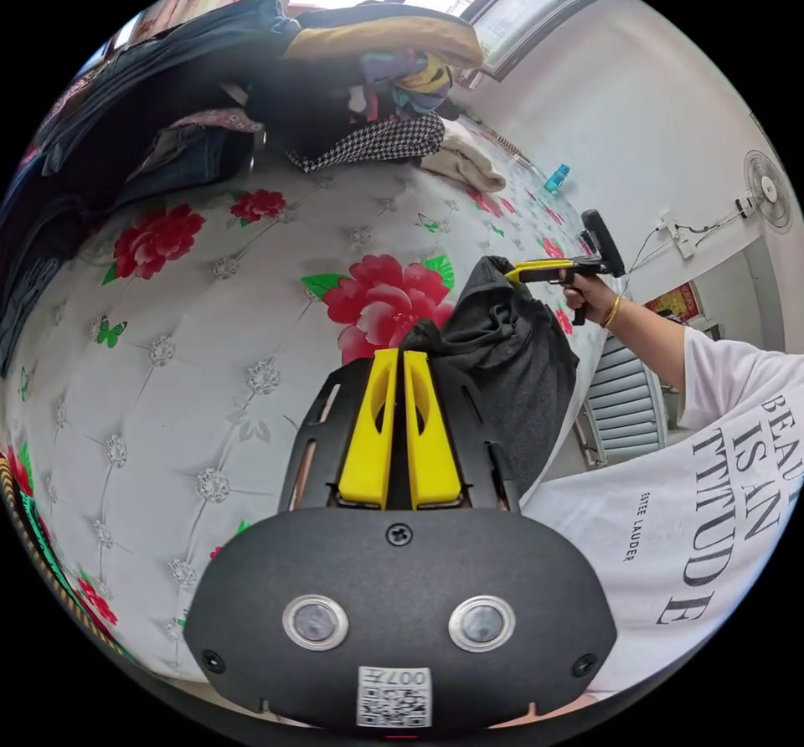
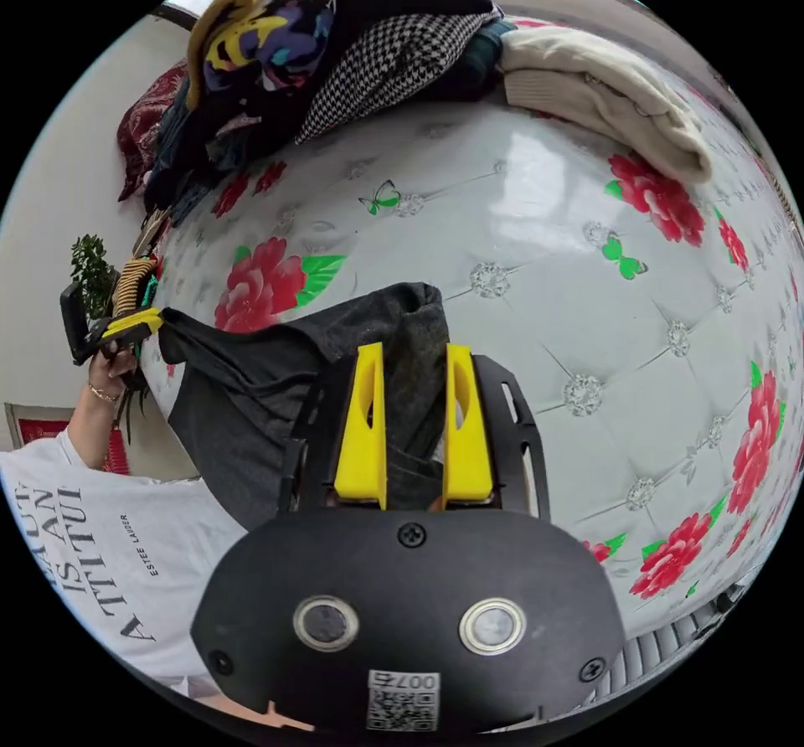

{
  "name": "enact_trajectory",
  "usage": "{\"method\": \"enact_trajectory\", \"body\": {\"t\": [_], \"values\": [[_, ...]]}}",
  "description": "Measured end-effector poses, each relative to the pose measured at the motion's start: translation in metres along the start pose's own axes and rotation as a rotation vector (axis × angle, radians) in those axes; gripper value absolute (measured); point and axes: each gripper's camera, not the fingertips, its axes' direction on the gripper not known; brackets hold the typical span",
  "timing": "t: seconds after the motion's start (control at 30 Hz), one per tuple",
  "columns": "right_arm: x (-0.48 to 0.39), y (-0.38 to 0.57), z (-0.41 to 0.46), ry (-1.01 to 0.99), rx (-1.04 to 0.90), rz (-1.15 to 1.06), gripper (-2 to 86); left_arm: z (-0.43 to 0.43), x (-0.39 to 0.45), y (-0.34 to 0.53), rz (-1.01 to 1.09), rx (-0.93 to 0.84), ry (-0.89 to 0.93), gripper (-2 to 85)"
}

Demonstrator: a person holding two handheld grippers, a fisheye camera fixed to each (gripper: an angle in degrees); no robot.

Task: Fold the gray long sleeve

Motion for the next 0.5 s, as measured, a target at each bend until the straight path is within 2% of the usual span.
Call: {"method": "enact_trajectory", "body": {"t": [0.03, 0.1, 0.27, 0.37, 0.5], "values": [[-0.005, 0.003, -0.006, 0.079, 0.020, 0.017, 4.3, -0.011, 0.005, 0.001, -0.001, 0.010, -0.001, -0.9], [-0.015, 0.018, -0.036, 0.062, 0.115, -0.020, 2.6, -0.032, 0.013, 0.005, -0.002, 0.034, -0.017, -0.9], [-0.058, 0.130, -0.198, 0.049, 0.526, -0.215, 0.8, -0.112, 0.044, 0.026, -0.049, 0.163, -0.045, -0.9], [-0.087, 0.214, -0.274, 0.092, 0.754, -0.302, 0.6, -0.193, 0.099, 0.048, 0.005, 0.369, -0.074, -1.0], [-0.106, 0.308, -0.324, 0.078, 0.977, -0.330, 0.6, -0.281, 0.213, 0.099, 0.154, 0.614, -0.197, -1.0]]}}
